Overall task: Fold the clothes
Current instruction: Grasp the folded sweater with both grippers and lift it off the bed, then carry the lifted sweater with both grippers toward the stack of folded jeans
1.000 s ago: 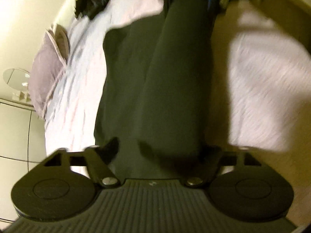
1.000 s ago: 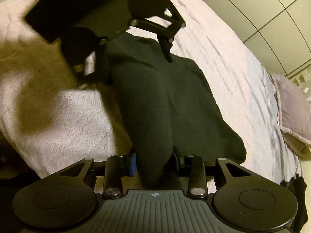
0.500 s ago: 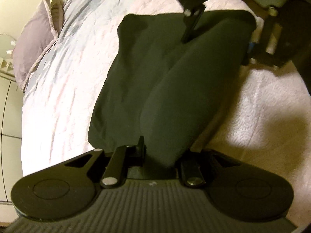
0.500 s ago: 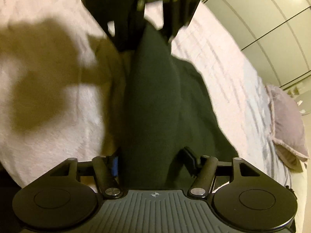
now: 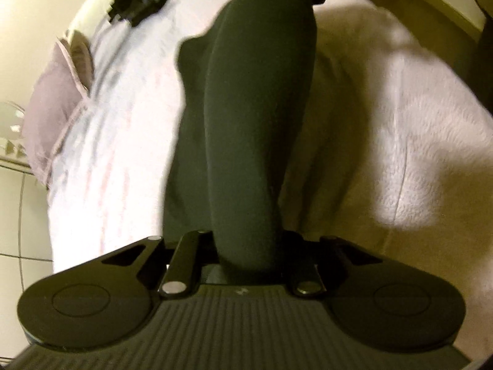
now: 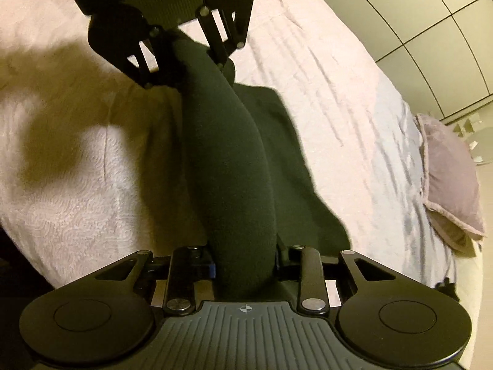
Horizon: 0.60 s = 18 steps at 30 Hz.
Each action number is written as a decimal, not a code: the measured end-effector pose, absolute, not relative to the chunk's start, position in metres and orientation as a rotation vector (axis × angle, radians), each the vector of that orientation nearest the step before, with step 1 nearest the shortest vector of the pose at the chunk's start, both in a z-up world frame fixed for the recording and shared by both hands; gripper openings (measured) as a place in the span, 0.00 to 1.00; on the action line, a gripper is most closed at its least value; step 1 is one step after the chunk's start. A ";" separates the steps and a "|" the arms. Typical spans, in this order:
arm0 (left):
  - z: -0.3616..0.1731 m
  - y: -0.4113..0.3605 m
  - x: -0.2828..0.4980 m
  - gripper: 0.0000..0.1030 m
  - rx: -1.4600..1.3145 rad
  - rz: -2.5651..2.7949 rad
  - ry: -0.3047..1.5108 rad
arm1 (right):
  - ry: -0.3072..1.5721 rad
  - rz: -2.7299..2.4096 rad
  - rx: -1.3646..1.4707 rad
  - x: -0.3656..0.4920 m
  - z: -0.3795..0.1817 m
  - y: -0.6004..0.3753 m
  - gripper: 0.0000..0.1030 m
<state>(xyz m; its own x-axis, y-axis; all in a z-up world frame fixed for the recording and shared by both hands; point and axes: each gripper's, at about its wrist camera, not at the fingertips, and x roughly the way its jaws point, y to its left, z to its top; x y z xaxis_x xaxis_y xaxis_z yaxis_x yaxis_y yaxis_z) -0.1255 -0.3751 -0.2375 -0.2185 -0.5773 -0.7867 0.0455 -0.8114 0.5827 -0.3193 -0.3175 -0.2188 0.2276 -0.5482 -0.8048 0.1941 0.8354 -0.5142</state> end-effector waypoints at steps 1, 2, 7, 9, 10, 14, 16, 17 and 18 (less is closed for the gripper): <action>-0.228 -0.376 -0.125 0.12 1.626 -2.087 -0.639 | 1.244 -0.529 -0.338 -0.321 -0.210 -0.315 0.29; -0.220 -0.376 -0.125 0.12 1.612 -2.096 -0.653 | 1.246 -0.534 -0.341 -0.322 -0.201 -0.315 0.29; -0.182 -0.382 -0.139 0.12 1.552 -2.139 -0.747 | 1.248 -0.572 -0.328 -0.334 -0.156 -0.314 0.29; -0.169 -0.385 -0.153 0.12 1.531 -2.155 -0.784 | 1.254 -0.605 -0.313 -0.343 -0.141 -0.313 0.28; -0.163 -0.389 -0.161 0.12 1.522 -2.164 -0.799 | 1.256 -0.621 -0.303 -0.348 -0.133 -0.313 0.28; -0.139 -0.404 -0.202 0.12 1.484 -2.208 -0.855 | 1.260 -0.687 -0.264 -0.382 -0.105 -0.321 0.28; -0.127 -0.416 -0.231 0.12 1.467 -2.242 -0.869 | 1.260 -0.722 -0.245 -0.402 -0.091 -0.327 0.28; -0.121 -0.422 -0.247 0.12 1.459 -2.260 -0.870 | 1.260 -0.742 -0.238 -0.414 -0.086 -0.330 0.28; -0.114 -0.429 -0.263 0.12 1.450 -2.279 -0.860 | 1.260 -0.763 -0.230 -0.428 -0.080 -0.336 0.28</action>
